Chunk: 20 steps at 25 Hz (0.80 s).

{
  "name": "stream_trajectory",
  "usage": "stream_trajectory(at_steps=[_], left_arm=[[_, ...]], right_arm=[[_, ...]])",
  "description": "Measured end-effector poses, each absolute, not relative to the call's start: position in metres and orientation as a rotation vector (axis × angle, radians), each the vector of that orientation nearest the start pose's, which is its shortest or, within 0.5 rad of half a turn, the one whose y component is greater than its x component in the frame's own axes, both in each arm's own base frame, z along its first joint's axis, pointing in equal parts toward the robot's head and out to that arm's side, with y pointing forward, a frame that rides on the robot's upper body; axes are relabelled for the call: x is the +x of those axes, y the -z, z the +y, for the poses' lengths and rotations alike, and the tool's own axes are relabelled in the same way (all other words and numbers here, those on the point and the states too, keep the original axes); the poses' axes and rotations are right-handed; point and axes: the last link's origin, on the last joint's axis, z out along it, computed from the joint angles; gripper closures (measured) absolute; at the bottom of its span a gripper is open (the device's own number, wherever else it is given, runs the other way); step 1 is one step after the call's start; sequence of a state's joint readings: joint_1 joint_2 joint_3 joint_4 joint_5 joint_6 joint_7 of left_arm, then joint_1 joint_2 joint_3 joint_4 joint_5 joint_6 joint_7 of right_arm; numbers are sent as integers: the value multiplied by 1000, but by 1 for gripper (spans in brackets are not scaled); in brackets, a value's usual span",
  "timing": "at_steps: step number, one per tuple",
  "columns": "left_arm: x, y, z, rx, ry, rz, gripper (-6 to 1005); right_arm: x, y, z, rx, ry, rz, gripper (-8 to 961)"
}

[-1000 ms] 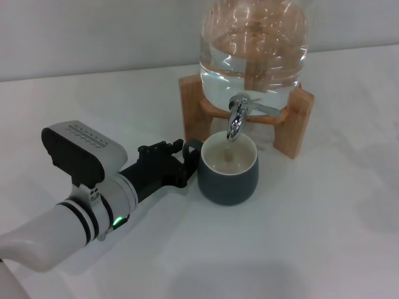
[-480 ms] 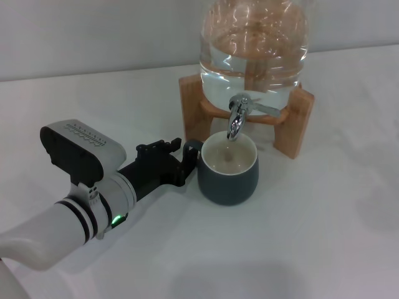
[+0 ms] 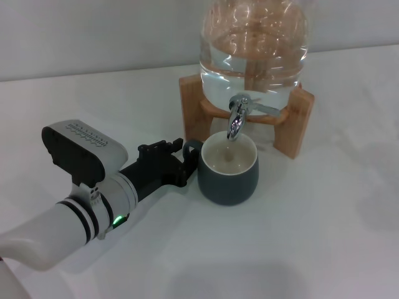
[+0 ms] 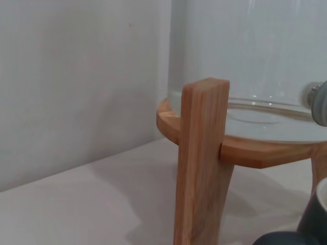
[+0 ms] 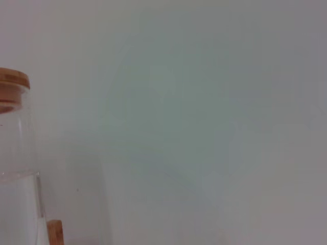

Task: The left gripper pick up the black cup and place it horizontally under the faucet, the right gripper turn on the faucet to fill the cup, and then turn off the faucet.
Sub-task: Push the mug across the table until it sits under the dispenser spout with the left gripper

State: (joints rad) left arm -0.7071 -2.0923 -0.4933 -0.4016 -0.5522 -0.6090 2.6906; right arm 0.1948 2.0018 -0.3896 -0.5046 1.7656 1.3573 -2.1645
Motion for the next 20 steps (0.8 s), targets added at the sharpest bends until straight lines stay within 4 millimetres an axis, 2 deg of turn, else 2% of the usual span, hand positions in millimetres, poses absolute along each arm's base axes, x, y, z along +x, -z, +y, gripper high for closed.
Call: stream_trajectory(at_steps=[20], left_arm=[[-210,156,341,-2417,566,-611,608]], right_arm=[[402,-121,261,-1654,-774,651,99]])
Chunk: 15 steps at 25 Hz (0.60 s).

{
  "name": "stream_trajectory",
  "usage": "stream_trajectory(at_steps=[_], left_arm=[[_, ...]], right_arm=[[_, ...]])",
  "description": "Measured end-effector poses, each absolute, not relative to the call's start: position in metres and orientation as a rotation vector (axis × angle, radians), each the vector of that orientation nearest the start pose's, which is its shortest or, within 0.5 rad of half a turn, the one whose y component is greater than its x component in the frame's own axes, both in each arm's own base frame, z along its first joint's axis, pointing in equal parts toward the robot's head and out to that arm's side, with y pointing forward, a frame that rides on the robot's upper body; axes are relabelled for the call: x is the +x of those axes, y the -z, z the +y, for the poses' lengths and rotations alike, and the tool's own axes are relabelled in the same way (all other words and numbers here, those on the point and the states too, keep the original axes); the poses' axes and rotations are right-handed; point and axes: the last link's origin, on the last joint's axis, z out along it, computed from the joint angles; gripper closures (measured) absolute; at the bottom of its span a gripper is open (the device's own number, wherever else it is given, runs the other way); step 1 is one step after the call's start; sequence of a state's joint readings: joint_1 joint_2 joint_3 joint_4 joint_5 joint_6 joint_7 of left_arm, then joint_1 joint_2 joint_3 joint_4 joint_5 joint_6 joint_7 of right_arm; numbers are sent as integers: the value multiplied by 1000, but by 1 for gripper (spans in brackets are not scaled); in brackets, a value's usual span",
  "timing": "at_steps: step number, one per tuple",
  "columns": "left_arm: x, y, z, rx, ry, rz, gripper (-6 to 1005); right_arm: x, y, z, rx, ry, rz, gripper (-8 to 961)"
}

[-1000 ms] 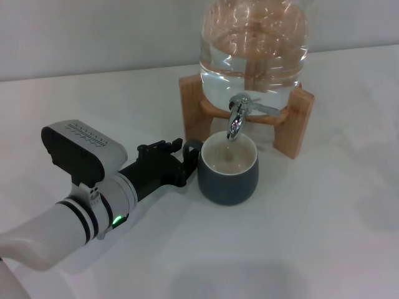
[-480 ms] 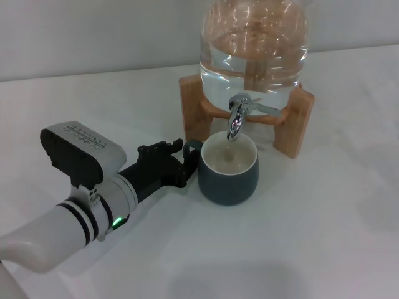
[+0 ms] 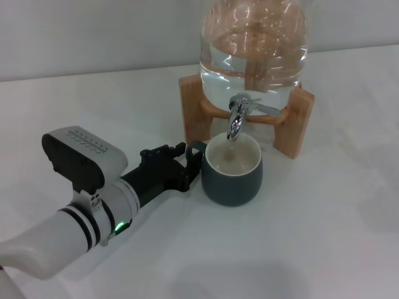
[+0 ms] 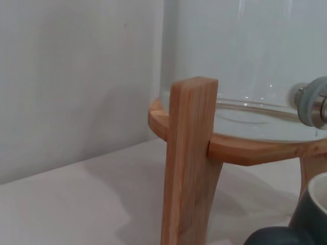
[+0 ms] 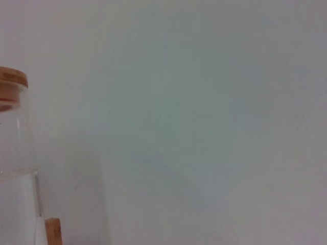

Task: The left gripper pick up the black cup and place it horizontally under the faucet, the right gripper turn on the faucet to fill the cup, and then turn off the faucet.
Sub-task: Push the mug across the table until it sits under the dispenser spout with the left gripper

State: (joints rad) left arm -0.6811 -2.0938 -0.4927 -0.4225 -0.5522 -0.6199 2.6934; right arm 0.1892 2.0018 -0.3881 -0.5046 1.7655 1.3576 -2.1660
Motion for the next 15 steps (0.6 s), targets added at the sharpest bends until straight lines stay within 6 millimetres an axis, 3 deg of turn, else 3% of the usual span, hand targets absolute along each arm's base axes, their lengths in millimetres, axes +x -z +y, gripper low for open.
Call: stream_trajectory(at_steps=[15], left_arm=[[-213,155,336,-2395,598,-651,607]], right_arm=[[405,-123,258,-1649,-764,656,99]])
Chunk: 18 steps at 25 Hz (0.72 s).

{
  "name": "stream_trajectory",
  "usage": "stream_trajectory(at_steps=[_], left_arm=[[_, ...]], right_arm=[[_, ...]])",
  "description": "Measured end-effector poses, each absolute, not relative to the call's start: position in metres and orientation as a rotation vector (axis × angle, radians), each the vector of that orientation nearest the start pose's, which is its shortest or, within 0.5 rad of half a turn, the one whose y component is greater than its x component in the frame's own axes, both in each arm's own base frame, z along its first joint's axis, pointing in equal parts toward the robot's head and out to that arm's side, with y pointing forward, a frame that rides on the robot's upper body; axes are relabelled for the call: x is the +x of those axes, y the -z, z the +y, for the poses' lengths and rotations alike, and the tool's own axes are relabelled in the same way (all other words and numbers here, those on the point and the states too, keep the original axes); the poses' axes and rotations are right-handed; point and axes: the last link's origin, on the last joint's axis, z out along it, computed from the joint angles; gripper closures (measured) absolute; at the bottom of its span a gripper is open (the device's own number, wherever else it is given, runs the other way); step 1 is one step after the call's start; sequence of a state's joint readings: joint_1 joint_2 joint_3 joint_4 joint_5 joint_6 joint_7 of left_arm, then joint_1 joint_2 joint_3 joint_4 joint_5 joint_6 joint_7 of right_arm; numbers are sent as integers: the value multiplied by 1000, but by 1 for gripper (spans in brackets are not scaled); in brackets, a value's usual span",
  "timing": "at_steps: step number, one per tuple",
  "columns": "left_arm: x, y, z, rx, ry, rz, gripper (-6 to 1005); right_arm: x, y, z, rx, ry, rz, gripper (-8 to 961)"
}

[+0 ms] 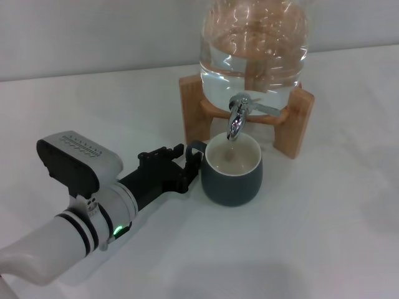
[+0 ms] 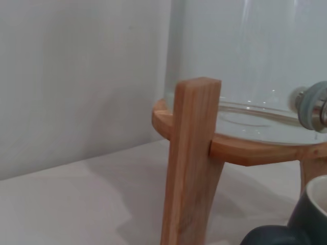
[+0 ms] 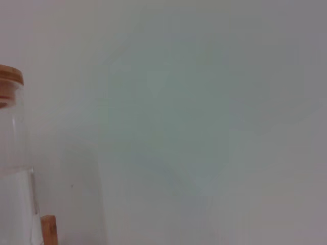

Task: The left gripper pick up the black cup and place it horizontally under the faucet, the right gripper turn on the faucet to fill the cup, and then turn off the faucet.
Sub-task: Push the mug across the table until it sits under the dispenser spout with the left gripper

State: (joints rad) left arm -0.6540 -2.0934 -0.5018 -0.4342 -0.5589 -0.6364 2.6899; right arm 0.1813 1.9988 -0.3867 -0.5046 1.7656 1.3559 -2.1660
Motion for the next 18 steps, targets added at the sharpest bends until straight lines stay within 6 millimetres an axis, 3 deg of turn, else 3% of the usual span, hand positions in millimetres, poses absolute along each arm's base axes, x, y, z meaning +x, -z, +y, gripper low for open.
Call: stream_trajectory(at_steps=[18], left_arm=[[-215,156,329,-2394,610,-674,607]], right_arm=[[406,-125,257,-1637,-763,657,100]])
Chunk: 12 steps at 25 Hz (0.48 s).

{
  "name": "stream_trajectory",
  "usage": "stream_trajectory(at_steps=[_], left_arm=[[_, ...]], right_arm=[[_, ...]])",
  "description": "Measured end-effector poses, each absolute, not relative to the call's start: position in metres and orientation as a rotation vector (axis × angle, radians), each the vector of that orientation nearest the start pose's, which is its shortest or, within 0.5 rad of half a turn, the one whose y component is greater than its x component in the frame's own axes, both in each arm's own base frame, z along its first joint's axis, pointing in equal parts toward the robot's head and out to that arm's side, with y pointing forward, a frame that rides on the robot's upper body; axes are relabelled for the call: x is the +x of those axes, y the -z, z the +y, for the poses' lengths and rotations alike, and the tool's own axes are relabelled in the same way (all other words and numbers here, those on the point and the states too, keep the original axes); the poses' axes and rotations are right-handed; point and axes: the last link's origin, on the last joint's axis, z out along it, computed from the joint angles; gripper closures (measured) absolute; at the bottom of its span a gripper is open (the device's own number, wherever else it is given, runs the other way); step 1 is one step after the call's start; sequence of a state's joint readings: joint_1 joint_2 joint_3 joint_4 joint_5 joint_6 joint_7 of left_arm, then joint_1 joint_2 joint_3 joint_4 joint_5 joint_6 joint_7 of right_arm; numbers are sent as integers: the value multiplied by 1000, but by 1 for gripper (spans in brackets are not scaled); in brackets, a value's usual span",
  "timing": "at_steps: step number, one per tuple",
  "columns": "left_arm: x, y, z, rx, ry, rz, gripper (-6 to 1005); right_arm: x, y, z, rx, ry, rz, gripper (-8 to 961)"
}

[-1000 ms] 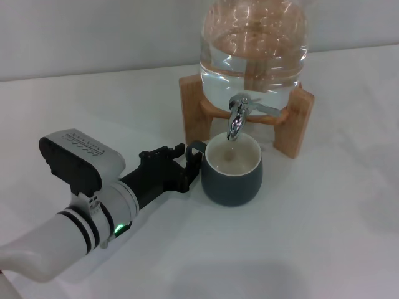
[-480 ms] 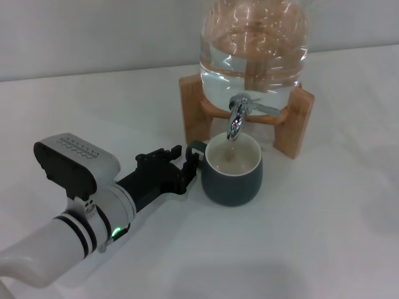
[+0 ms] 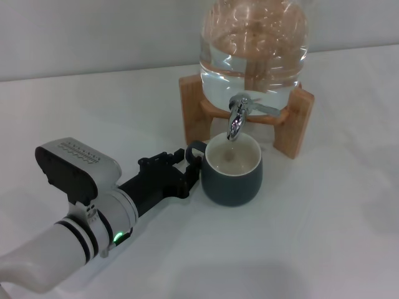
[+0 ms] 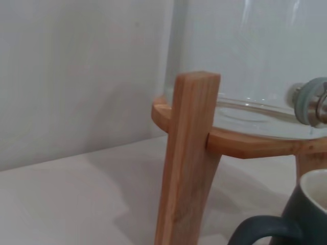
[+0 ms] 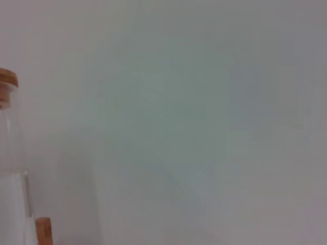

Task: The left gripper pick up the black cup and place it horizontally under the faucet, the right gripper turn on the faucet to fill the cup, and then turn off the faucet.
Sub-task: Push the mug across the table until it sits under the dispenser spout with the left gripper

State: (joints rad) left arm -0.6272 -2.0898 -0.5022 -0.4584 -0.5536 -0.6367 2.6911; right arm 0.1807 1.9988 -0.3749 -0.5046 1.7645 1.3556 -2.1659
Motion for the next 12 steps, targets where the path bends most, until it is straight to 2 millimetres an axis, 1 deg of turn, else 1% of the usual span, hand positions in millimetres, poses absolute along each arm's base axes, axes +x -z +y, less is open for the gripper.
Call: stream_trajectory(at_steps=[12], left_arm=[[-220,152,326,-2374,644,-684,607]], right_arm=[[408,-125,257,-1629,-755,664,100]])
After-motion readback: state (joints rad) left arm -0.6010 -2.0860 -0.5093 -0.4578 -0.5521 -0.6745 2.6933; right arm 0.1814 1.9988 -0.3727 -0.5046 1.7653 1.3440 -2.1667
